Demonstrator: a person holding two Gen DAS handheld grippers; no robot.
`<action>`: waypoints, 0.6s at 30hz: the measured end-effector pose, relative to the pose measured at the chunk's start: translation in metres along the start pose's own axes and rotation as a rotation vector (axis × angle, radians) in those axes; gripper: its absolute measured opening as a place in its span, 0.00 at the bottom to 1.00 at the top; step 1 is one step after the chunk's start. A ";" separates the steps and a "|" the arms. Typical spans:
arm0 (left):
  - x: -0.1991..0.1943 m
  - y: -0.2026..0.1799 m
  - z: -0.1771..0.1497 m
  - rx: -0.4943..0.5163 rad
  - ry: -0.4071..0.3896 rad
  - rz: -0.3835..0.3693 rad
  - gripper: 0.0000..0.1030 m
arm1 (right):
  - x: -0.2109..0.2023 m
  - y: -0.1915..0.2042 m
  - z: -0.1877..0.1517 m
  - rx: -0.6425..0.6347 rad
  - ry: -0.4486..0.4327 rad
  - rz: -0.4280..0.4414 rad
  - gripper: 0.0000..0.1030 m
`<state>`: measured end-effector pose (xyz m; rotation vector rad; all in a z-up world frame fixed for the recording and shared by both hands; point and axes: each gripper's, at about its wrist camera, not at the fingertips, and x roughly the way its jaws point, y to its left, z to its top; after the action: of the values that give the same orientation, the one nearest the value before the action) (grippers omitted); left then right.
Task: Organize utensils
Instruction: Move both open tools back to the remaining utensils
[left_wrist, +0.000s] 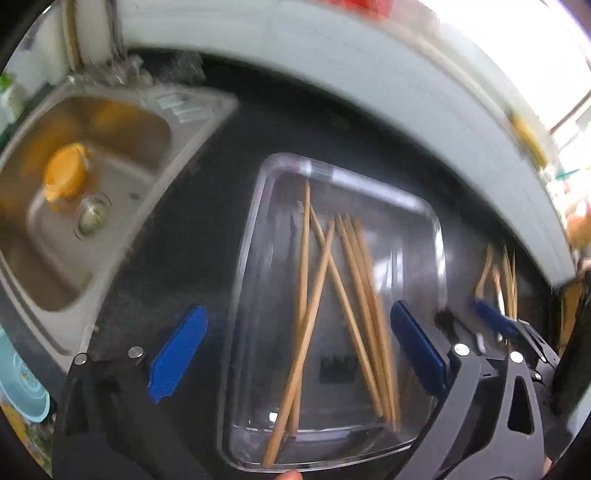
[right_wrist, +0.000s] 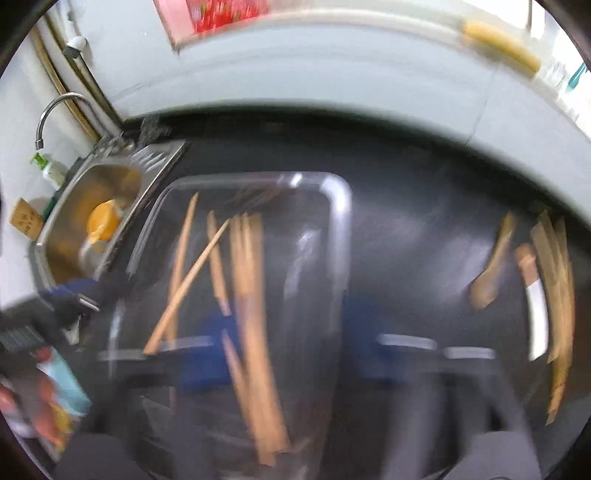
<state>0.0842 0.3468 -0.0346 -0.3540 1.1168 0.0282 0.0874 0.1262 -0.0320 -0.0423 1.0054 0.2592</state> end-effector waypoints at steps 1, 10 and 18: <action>-0.008 0.002 0.005 -0.006 -0.023 0.000 0.94 | -0.009 -0.006 -0.001 -0.010 -0.053 -0.024 0.93; -0.033 -0.039 0.026 -0.019 -0.122 0.015 0.94 | -0.021 -0.097 -0.017 0.047 0.048 -0.032 0.93; 0.004 -0.171 -0.013 0.200 -0.022 -0.054 0.94 | -0.051 -0.195 -0.066 0.186 0.020 -0.103 0.93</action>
<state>0.1083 0.1807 0.0023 -0.2049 1.0776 -0.1265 0.0528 -0.0830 -0.0405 0.0721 1.0402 0.0711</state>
